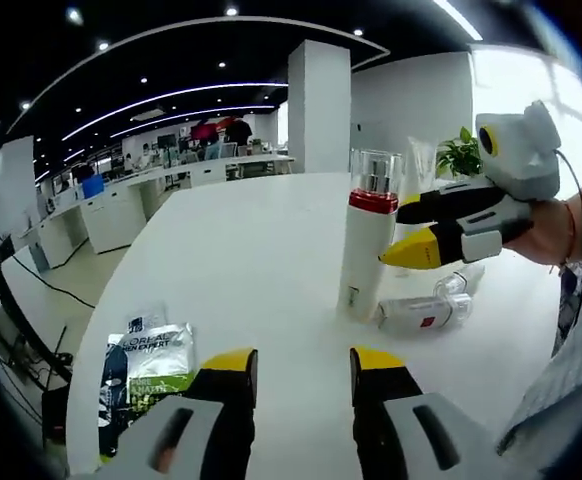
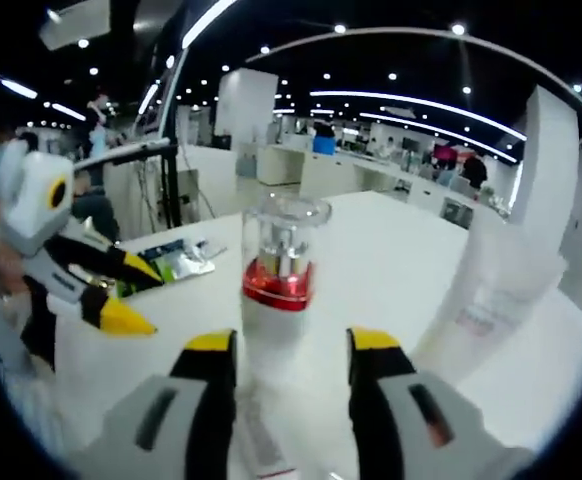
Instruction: Arrange the skincare products in the storage area until every visible bottle or jar stands upright without overlapping.
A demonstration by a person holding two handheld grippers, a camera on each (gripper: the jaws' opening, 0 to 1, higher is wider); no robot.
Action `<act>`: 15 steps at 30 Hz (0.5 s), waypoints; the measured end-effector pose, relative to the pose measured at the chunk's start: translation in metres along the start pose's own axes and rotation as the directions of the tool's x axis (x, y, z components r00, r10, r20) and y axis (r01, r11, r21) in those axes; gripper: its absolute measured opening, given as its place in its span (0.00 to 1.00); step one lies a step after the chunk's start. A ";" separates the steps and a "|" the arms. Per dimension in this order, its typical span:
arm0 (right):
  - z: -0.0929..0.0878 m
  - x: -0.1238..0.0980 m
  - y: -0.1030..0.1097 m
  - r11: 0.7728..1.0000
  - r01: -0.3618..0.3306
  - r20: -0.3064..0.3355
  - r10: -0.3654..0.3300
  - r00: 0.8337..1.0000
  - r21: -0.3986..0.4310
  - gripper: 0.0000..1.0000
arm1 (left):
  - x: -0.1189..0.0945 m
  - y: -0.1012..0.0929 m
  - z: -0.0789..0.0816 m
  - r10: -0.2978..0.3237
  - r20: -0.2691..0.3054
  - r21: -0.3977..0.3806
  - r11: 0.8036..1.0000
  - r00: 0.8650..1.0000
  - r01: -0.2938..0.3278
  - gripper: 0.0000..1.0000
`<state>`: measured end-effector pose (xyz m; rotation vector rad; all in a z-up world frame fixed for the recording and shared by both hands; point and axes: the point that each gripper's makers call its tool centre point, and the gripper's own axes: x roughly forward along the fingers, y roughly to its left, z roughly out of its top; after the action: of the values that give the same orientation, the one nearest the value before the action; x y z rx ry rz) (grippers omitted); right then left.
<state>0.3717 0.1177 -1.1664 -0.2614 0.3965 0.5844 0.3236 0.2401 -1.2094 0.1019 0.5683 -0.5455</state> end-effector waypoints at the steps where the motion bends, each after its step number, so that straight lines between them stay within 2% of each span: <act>1: -0.001 -0.003 0.002 1.000 -0.003 -0.002 0.003 1.000 -0.013 0.43 | -0.001 0.000 0.000 0.000 0.001 0.000 1.000 1.000 0.000 0.38; 8: -0.019 -0.023 0.013 0.998 -0.018 -0.035 0.016 0.999 -0.066 0.43 | -0.004 -0.006 -0.008 -0.005 0.010 -0.020 1.000 1.000 0.005 0.39; 11: -0.025 -0.029 0.012 0.998 -0.007 -0.048 0.004 0.999 -0.065 0.43 | -0.001 -0.011 -0.016 -0.022 0.001 -0.043 0.999 1.000 0.022 0.39; 15: -0.029 -0.037 0.006 0.998 0.019 -0.044 -0.021 0.999 -0.054 0.43 | 0.003 -0.017 -0.019 -0.039 -0.011 -0.066 0.997 0.999 0.038 0.39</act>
<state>0.3320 0.0946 -1.1774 -0.3301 0.4206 0.5707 0.3076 0.2284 -1.2263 0.0317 0.6003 -0.5632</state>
